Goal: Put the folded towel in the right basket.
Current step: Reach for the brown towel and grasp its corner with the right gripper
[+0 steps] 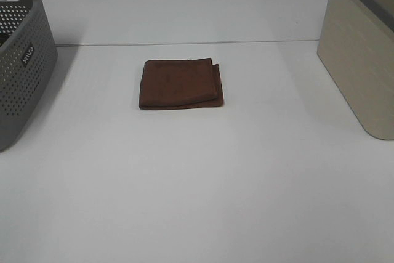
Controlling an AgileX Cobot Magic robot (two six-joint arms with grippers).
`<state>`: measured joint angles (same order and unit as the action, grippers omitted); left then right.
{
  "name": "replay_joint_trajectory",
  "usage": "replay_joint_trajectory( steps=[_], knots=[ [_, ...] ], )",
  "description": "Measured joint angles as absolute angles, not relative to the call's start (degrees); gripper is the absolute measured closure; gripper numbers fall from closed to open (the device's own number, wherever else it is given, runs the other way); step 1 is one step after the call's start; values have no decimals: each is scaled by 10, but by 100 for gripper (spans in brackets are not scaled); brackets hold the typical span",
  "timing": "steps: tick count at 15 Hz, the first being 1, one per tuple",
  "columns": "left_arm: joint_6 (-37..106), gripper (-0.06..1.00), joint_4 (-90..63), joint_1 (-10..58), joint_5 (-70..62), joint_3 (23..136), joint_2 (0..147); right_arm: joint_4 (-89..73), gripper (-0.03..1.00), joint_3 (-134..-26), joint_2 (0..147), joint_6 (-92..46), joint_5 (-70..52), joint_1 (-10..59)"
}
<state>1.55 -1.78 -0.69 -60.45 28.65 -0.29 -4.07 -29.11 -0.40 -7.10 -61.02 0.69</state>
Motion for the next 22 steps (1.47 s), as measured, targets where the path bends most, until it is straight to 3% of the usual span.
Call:
replay_joint_trajectory(
  steps=[15,22],
  knots=[
    [15,-3,-18,-7,-604,286,-3,-41,21,-292,1,-71,-610,7],
    [15,-3,-18,-7,-604,286,-3,-72,21,-399,277,-72,-471,7]
  ],
)
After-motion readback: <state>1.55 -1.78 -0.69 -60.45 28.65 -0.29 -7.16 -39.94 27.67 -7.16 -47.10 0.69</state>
